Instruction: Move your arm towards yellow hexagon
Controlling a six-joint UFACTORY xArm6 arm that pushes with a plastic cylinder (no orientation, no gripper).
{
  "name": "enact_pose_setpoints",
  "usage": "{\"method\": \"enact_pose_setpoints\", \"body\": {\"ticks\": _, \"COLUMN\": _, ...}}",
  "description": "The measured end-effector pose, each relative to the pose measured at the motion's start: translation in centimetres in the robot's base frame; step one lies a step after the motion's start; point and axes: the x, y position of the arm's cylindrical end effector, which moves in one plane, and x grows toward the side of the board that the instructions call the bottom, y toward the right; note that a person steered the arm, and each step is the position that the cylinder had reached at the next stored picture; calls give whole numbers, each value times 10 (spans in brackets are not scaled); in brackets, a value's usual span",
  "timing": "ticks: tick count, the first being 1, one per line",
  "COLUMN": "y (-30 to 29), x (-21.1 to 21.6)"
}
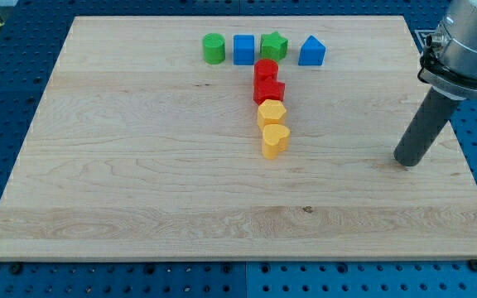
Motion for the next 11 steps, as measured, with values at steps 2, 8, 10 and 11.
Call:
{"method": "enact_pose_setpoints", "body": {"ticks": 2, "y": 0, "x": 3}}
{"method": "enact_pose_setpoints", "body": {"ticks": 8, "y": -49, "x": -103}}
{"method": "enact_pose_setpoints", "body": {"ticks": 10, "y": -118, "x": -75}}
{"method": "enact_pose_setpoints", "body": {"ticks": 11, "y": -162, "x": -102}}
